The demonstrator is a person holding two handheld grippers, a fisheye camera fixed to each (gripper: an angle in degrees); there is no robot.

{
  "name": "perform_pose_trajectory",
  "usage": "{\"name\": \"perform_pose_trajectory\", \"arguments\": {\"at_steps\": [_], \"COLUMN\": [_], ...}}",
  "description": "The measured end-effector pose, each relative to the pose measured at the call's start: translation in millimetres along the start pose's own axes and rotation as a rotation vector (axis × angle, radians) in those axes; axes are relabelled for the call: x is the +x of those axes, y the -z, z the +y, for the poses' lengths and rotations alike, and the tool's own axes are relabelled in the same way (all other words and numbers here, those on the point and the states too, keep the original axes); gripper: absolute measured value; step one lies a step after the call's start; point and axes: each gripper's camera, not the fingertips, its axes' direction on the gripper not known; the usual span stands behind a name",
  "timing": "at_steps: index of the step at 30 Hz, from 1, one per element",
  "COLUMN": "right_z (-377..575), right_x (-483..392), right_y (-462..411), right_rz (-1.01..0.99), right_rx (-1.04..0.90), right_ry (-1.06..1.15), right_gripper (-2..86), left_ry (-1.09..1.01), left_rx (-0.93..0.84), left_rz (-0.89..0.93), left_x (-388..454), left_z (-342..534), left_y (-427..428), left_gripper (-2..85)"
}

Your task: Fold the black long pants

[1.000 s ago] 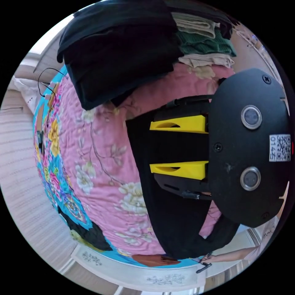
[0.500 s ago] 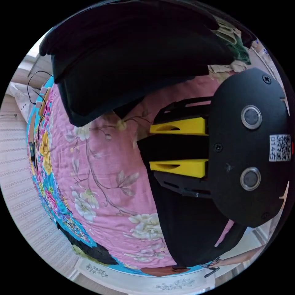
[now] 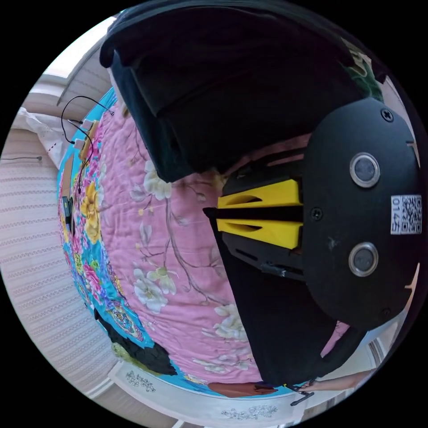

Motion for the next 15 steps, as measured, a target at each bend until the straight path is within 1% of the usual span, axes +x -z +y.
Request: {"name": "perform_pose_trajectory", "arguments": {"at_steps": [2,4,5,7,9,10,12,13,15], "right_z": [8.3,21.5,35.8,65.7,119.3,134.0,197.1,213.8,278.8], "right_x": [9.9,18.5,23.3,33.1,57.2,65.2,103.3,114.6,165.4], "right_y": [14.6,37.6,54.6,78.3,101.6,105.1,114.6,116.6,125.6], "right_rz": [-0.039,-0.093,-0.123,-0.167,-0.221,-0.229,-0.222,-0.208,-0.166], "right_rx": [0.085,0.169,0.210,0.234,0.198,0.175,0.073,0.054,0.013], "right_ry": [-0.010,0.032,0.087,0.174,0.236,0.241,0.234,0.216,0.088], "right_gripper": [5.6,6.1,6.3,6.5,6.8,6.9,7.0,7.0,7.2], "left_ry": [-0.001,0.007,0.014,0.018,0.027,0.037,0.111,0.136,0.215], "left_rx": [-0.004,0.008,0.027,0.084,0.155,0.160,0.177,0.183,0.165], "left_rz": [-0.007,0.031,0.064,0.121,0.197,0.210,0.215,0.206,0.204], "left_x": [-4.8,-16.1,-26.2,-42.1,-63.7,-69.6,-95.3,-102.1,-129.1], "left_z": [0.8,4.3,10.1,27.3,64.0,75.0,126.4,140.7,195.8], "left_y": [7.2,21.3,35.3,62.4,98.7,106.8,135.7,142.4,162.9], "left_gripper": [0.8,2.0,2.7,3.5,4.2,4.3,5.0,5.1,6.1]}}
